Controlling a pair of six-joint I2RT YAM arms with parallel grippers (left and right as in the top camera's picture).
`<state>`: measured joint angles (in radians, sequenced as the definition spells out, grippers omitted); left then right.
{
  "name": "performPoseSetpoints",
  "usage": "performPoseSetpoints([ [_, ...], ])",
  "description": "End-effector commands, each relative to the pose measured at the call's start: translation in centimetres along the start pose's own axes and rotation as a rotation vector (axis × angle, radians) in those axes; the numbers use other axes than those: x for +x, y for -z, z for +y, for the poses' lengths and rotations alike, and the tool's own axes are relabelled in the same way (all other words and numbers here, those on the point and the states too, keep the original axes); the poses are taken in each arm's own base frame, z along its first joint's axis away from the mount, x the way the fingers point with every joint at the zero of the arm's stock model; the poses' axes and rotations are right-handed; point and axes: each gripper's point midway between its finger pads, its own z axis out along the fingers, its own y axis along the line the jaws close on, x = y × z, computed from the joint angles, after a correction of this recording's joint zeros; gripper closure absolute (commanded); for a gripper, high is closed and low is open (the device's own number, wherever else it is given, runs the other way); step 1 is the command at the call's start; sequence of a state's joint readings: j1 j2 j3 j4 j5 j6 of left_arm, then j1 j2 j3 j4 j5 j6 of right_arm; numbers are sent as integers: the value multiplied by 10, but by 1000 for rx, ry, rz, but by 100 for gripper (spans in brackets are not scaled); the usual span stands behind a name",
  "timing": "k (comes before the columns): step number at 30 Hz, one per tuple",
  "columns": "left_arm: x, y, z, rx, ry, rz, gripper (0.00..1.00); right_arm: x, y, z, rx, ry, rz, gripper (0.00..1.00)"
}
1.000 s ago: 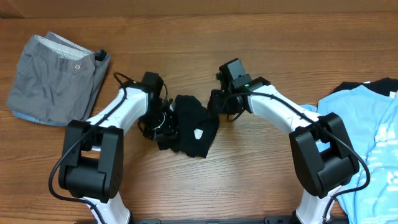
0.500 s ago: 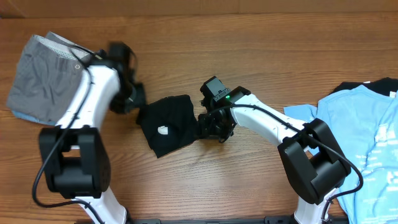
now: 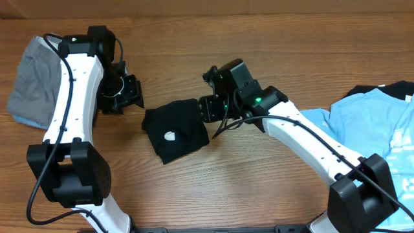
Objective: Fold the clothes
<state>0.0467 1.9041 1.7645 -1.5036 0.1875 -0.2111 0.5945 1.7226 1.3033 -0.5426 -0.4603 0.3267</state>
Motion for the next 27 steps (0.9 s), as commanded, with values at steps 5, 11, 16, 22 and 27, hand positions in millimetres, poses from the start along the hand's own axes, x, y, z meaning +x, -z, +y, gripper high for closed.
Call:
performPoseSetpoints([
  [5, 17, -13, 0, 37, -26, 80, 33, 32, -55, -11, -23, -28, 132, 67],
  [11, 37, -46, 7, 38, -10, 175, 32, 79, -87, -64, 112, -220, 302, 71],
  [16, 49, -78, 6, 90, 4, 220, 32, 86, -84, -82, 218, -244, 310, 71],
  [22, 54, -111, 0, 169, 7, 214, 31, 86, -82, -84, 221, -248, 313, 71],
  [27, 53, -133, -17, 316, 13, 185, 26, 88, -82, -84, 219, -246, 318, 71],
])
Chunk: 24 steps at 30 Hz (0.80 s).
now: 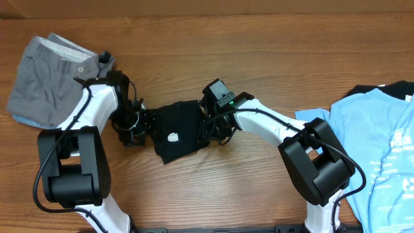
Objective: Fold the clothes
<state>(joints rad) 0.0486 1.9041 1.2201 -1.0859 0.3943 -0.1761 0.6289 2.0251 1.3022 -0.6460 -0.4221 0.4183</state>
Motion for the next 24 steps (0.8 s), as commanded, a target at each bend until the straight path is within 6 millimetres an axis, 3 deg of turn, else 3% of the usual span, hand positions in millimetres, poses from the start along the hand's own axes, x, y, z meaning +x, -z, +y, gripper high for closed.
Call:
performPoseSetpoints([
  [1, 9, -17, -18, 181, 23, 26, 24, -4, 1, -8, 33, -9, -18, 71],
  [10, 12, -73, -1, 249, 111, -58, 23, -5, 1, -8, 33, -8, -19, 71],
  [12, 14, -83, 4, 255, 97, -85, 31, -4, 1, -8, 33, -8, -19, 71],
  [18, 14, -86, 4, 264, 84, -97, 45, -4, 1, -8, 34, -9, -17, 71],
  [23, 16, -84, -3, 306, 53, -89, 75, -1, 3, -10, 44, -13, -6, 71],
  [24, 16, -82, -6, 326, 41, -88, 87, -1, 6, -10, 45, -8, -8, 71],
])
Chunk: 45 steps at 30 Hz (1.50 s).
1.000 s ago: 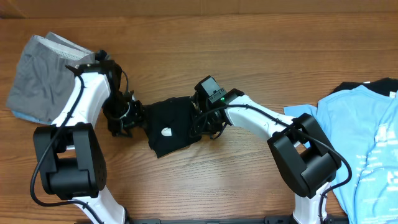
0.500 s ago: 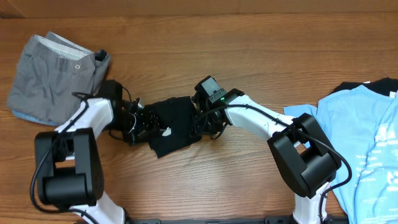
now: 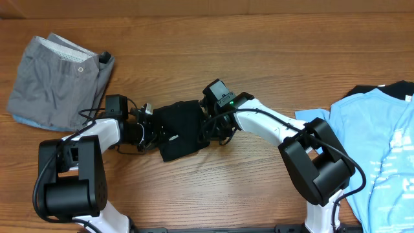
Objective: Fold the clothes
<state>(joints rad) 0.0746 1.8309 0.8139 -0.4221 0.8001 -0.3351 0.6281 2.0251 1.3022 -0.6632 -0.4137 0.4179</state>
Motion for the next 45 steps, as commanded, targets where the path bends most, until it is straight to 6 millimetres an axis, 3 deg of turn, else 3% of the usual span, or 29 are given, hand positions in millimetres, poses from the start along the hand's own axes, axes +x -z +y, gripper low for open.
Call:
performPoseSetpoints([
  [1, 27, -17, 41, -119, 49, 80, 96, -3, 9, -7, 31, 8, -19, 71],
  [6, 15, -3, 23, -82, 55, 89, 96, -9, 50, -5, 61, 21, -96, 72],
  [11, -14, 33, -23, -26, -49, 32, 96, -10, 102, 8, 40, 53, -192, 71],
  [15, -51, 81, -72, 9, -155, -125, 96, -8, 136, 21, 9, 76, -267, 70],
  [18, -76, 122, -95, 35, -155, -243, 96, -7, 149, 28, -6, 91, -299, 71],
  [23, -116, 193, -111, 53, -178, -440, 96, -6, 153, 29, -10, 92, -304, 71],
  [30, -160, 286, -86, 40, -180, -719, 96, -1, 152, 27, -2, 81, -286, 70],
  [34, -178, 318, -58, 8, -162, -828, 96, 1, 151, 25, 3, 77, -277, 70],
  [40, -198, 341, 3, -104, -1, -925, 96, 5, 150, 24, 7, 69, -258, 70],
  [45, -208, 331, 56, -124, 173, -911, 96, 7, 149, 23, 9, 63, -251, 70],
])
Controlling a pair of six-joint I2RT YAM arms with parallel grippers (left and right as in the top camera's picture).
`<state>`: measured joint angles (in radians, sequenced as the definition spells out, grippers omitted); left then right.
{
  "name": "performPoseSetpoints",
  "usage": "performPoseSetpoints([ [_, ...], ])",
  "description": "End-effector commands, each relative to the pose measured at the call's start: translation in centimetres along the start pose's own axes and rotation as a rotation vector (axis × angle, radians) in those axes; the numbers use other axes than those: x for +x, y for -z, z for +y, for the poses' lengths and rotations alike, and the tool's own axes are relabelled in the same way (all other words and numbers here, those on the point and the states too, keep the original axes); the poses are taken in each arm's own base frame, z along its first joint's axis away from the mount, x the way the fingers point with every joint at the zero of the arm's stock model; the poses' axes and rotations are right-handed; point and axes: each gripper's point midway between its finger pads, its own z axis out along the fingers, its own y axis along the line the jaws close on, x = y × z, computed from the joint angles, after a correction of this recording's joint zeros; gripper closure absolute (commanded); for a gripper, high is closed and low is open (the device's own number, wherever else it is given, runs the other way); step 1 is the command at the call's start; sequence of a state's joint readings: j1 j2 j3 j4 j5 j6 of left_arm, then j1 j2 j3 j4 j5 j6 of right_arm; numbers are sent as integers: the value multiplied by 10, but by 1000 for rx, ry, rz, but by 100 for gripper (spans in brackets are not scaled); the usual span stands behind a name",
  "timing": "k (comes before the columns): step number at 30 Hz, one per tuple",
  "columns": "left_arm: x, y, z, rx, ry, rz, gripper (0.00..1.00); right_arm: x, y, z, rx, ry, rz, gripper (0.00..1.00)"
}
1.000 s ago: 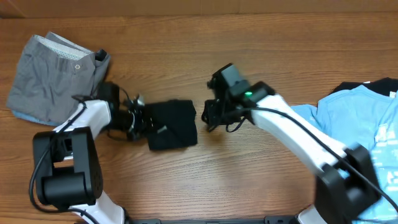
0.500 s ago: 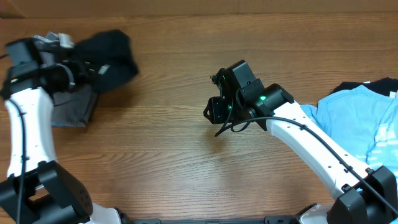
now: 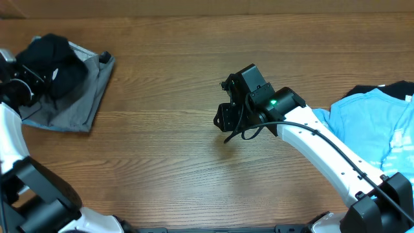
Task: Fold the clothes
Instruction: 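Carry the black bundle left and place it on the grey garment, then press the black bundle down onto the grey garment with the left gripper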
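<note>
A folded black garment (image 3: 55,65) sits on top of the grey shorts (image 3: 84,97) at the far left of the table. My left gripper (image 3: 24,83) is at the garment's left edge and looks shut on it, its fingers partly lost against the dark cloth. My right gripper (image 3: 223,118) hovers over bare wood at the table's middle, open and holding nothing. A light blue shirt (image 3: 375,129) lies spread at the right edge over a black garment (image 3: 375,90).
A pale blue cloth peeks out under the grey shorts by the left arm (image 3: 10,139). The right arm (image 3: 323,145) slants from the lower right corner to the middle. Wooden tabletop (image 3: 168,162) lies between the two piles.
The black garment has gone from the table's middle to the top of the grey shorts at far left, with my left gripper. My right gripper has let go and moved slightly right.
The folded black garment lay at the middle with both grippers beside it. Then both grippers closed in on its left and right edges and stayed there. Now the left gripper holds it on the grey shorts pile, and the right gripper is free.
</note>
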<state>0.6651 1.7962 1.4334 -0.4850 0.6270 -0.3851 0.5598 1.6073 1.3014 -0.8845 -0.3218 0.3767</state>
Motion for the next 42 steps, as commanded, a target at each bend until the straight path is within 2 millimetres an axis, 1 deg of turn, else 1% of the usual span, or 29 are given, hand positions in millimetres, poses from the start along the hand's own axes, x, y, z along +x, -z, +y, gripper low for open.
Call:
performPoseSetpoints([
  [1, -9, -16, 37, -99, 101, -17, 96, -2, 5, 2, 0, 7, -15, 70],
  [3, -4, -32, 64, -172, 132, -9, 96, 0, 5, 1, 2, -11, -8, 70],
  [5, 5, -47, 81, -189, 158, 22, 96, 3, 5, 0, 4, -18, 2, 70],
  [7, 17, -57, 96, -211, 190, 64, 96, 6, 5, -1, 10, -26, 14, 70],
  [8, 22, -60, 102, -222, 205, 82, 91, 7, 5, -1, 11, -27, 18, 71],
  [9, 28, -61, 109, -240, 220, 99, 79, 8, 5, -2, 14, -28, 22, 71],
  [10, 31, -61, 113, -256, 230, 109, 63, 9, 5, -2, 15, -30, 26, 71],
  [11, 33, -60, 116, -268, 239, 115, 53, 9, 5, -2, 12, -30, 28, 71],
  [12, 35, -58, 119, -274, 246, 120, 26, 10, 5, -1, 8, -31, 31, 71],
  [13, 34, -53, 117, -255, 233, 128, 9, 10, 5, 1, -2, -31, 35, 71],
  [14, 33, -49, 115, -243, 214, 134, 0, 10, 5, 1, -5, -31, 37, 71],
  [17, 26, -23, 114, -254, 192, 144, 0, 11, 5, 2, -7, -31, 38, 71],
  [19, 20, 4, 110, -269, 181, 144, 0, 11, 5, 2, -7, -31, 38, 71],
  [21, 11, 31, 100, -266, 173, 128, 0, 11, 5, 2, -7, -31, 38, 71],
  [23, -2, 58, 74, -197, 128, 97, 0, 11, 5, 2, -8, -31, 38, 71],
  [24, -10, 73, 53, -132, 83, 77, 0, 11, 5, 2, -8, -30, 38, 71],
  [25, -16, 89, 27, -59, 17, 54, 0, 11, 6, 2, -8, -30, 37, 71],
  [27, -23, 111, -3, -1, -91, 22, 0, 10, 7, 2, -10, -28, 34, 71],
  [29, -23, 136, -38, 7, -249, -11, 0, 9, 9, 4, -14, -24, 24, 71],
  [31, -20, 149, -58, -20, -349, -35, 0, 8, 11, 5, -19, -20, 14, 71],
  [32, -19, 153, -63, -44, -370, -47, 0, 7, 13, 6, -21, -18, 9, 71],
  [33, -18, 155, -67, -73, -392, -57, 0, 7, 15, 7, -23, -16, 4, 71],
  [35, -16, 154, -68, -133, -419, -60, 0, 7, 19, 9, -28, -12, -5, 71],
  [36, -15, 150, -67, -153, -417, -53, 5, 7, 21, 10, -30, -11, -9, 71],
  [38, -13, 141, -64, -166, -409, -31, 39, 7, 24, 11, -33, -8, -15, 70],
  [39, -13, 132, -62, -166, -407, -14, 64, 7, 25, 11, -35, -7, -17, 70],
  [40, -16, 121, -56, -177, -411, -6, 80, 8, 27, 12, -36, -6, -20, 70],
  [42, -23, 104, -48, -185, -404, -2, 83, 8, 28, 12, -37, -5, -22, 70],
])
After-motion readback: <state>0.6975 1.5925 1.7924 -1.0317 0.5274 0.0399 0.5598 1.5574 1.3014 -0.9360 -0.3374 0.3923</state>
